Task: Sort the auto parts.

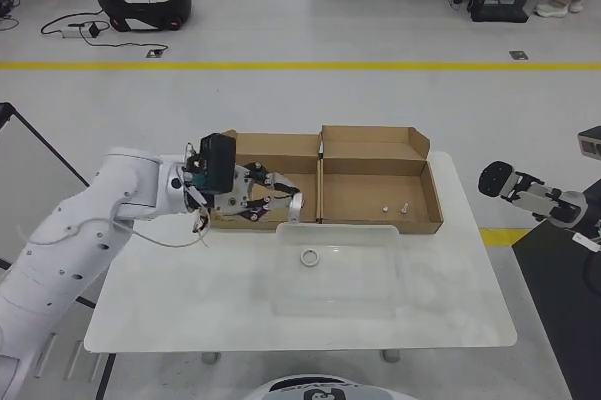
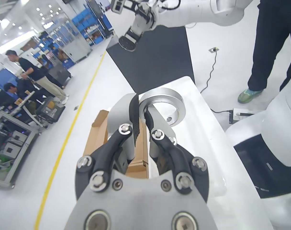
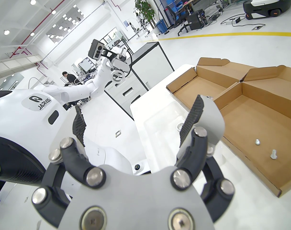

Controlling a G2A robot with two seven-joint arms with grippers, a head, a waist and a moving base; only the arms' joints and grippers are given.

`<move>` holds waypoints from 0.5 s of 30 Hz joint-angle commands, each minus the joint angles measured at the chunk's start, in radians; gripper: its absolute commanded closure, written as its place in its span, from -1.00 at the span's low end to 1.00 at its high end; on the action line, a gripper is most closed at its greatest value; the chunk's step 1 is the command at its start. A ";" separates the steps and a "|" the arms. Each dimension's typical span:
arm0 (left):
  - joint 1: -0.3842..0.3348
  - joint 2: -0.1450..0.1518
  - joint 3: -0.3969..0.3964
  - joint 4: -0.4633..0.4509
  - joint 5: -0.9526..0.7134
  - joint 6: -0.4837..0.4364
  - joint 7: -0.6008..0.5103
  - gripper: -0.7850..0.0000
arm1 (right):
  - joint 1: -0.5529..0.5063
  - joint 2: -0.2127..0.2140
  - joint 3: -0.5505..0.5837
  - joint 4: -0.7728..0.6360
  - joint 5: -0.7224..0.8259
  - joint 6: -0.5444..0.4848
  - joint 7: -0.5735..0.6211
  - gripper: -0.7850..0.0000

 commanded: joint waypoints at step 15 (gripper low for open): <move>0.055 0.059 -0.089 0.013 0.161 0.006 0.547 1.00 | 0.000 0.000 0.000 0.000 0.000 0.000 0.000 -1.00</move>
